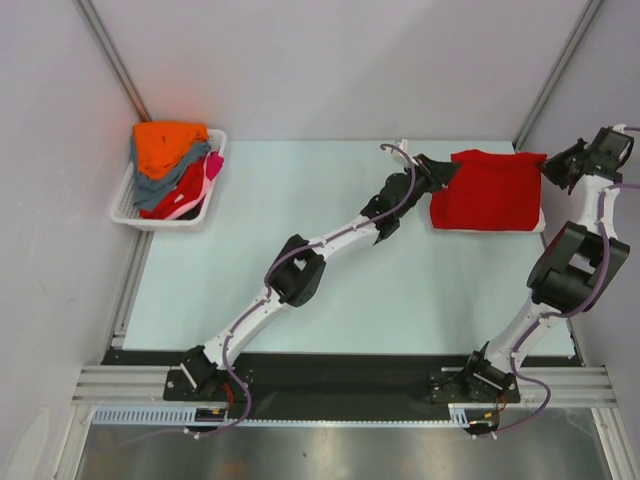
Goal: Fold and stack the t-shirts
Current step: Neatly place the folded tshirt to the corner
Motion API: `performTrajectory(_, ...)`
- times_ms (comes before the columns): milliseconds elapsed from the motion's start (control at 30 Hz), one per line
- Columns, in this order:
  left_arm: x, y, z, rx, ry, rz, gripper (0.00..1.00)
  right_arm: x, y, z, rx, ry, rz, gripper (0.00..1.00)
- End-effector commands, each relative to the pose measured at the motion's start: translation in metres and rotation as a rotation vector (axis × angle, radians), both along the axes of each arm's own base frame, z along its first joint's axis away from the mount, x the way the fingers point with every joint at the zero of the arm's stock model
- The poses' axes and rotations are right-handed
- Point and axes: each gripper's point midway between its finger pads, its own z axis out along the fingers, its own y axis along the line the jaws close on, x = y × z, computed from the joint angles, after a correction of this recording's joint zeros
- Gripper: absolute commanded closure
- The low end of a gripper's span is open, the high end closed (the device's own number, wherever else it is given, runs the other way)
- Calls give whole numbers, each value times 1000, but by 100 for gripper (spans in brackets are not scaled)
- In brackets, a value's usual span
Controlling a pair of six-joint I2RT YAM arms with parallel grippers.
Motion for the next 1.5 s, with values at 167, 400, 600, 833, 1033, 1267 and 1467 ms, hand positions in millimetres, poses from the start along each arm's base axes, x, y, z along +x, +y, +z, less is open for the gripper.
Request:
performTrajectory(167, 72, 67, 20, -26, -113, 257, 0, 77, -44, -28, -138, -48, -91, 30)
performTrajectory(400, 71, 121, 88, 154, -236, 223, 0, 81, -30, 10, -308, -1, -87, 29)
performTrajectory(600, 40, 173, 105, 238, -229, 162, 0, 53, 15, 56, -349, -54, -40, 37)
performTrajectory(833, 5, 231, 71, 271, -137, 97, 0, 26, 107, 52, 38, -334, 150, 71)
performTrajectory(1033, -35, 261, 55, 304, -132, 79, 0, -7, 120, 14, 192, -417, 82, 96)
performTrajectory(1267, -56, 275, 45, 333, -135, 63, 0, -13, 100, -27, 338, -511, 15, 100)
performTrajectory(1467, -55, 274, 31, 329, -105, 14, 0, -2, 63, -52, 364, -578, -91, 100)
